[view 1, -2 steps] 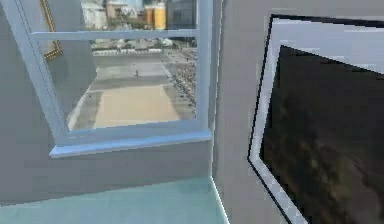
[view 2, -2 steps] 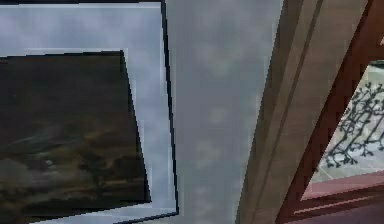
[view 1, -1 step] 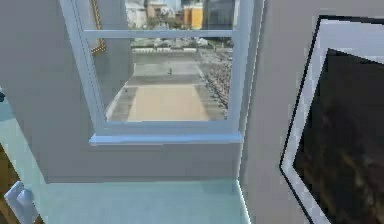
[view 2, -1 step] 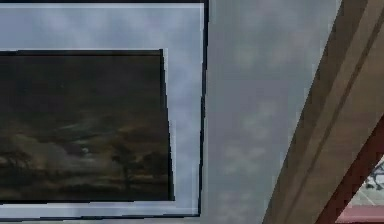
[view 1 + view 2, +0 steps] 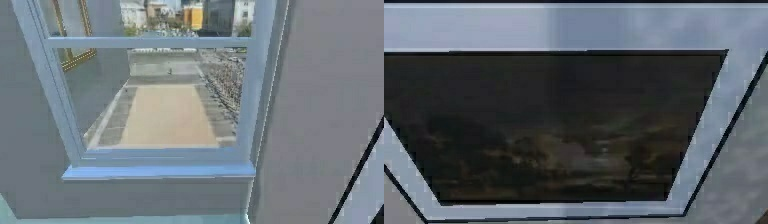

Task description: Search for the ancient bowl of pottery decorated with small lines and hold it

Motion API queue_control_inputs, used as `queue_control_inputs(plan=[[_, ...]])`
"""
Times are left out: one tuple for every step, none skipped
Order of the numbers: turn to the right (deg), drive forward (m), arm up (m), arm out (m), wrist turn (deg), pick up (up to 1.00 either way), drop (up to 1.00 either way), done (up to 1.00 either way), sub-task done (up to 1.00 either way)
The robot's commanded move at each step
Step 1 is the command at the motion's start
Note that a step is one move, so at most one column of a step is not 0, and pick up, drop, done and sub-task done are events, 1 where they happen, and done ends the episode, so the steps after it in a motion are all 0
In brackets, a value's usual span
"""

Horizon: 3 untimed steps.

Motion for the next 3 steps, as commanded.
queue_control_inputs(plan=[[0.0,0.45,0.00,0.00,0.0,0.00,0.00,0.00,0.00],[-45.0,0.00,0.00,0.00,0.0,0.00,0.00,0.00,0.00],[-33.0,0.00,0.00,0.00,0.0,0.00,0.00,0.00,0.00]])
